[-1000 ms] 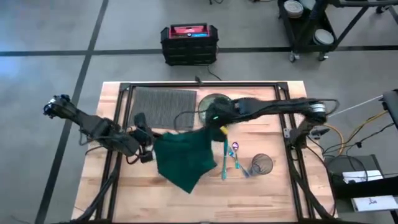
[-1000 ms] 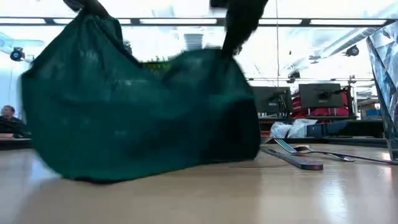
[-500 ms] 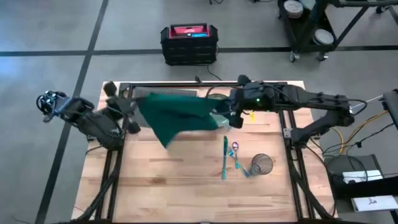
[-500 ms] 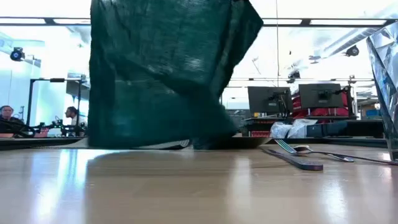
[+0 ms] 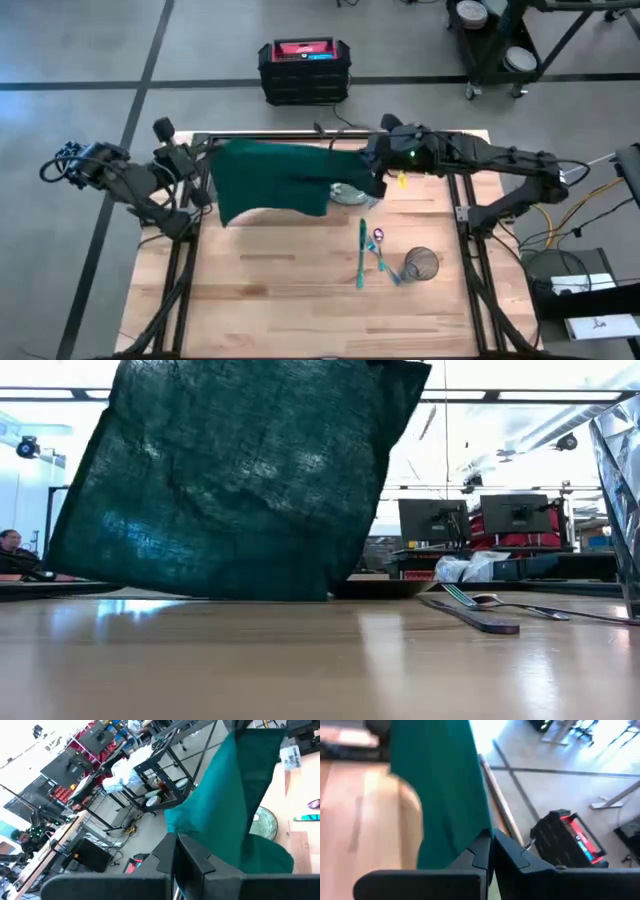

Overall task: Set table place
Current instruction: Fold the green napkin

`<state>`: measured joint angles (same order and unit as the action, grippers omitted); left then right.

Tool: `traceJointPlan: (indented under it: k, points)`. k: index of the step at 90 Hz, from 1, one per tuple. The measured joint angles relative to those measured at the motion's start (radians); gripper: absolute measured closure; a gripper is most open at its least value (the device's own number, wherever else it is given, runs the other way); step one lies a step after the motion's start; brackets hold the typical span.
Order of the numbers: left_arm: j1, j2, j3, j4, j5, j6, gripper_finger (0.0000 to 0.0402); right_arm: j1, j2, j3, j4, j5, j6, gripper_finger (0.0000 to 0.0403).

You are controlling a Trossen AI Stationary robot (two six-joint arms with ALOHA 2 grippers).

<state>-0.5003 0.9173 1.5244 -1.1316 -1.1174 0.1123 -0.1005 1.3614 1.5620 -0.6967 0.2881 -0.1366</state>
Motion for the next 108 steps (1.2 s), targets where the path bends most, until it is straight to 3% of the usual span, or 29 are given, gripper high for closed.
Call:
traceJointPlan:
  k: [17,40,57,80,91,108]
  points:
    - [-0.053,0.02,-0.02,-0.017,0.195,-0.148,0.0402,0.119,0.001,0.0,-0.064,-0.075,0.067,0.0403]
    - [-0.213,0.126,-0.093,-0.02,0.346,-0.38,0.0402,0.369,0.044,0.0,-0.09,-0.081,0.199,0.0403]
    - [-0.372,0.239,-0.153,-0.021,0.451,-0.664,0.0402,0.496,0.146,-0.015,-0.078,-0.079,0.327,0.0403]
    - [-0.626,0.434,-0.178,-0.013,0.58,-1.164,0.0402,0.626,0.351,-0.016,-0.074,-0.082,0.536,0.0403]
    - [-0.708,0.517,-0.23,0.088,0.629,-1.333,0.0402,0.675,0.443,-0.016,-0.063,-0.086,0.647,0.0403]
    - [-0.734,0.58,-0.347,0.308,0.706,-1.353,0.0402,0.713,0.553,-0.016,-0.031,-0.114,0.77,0.0403]
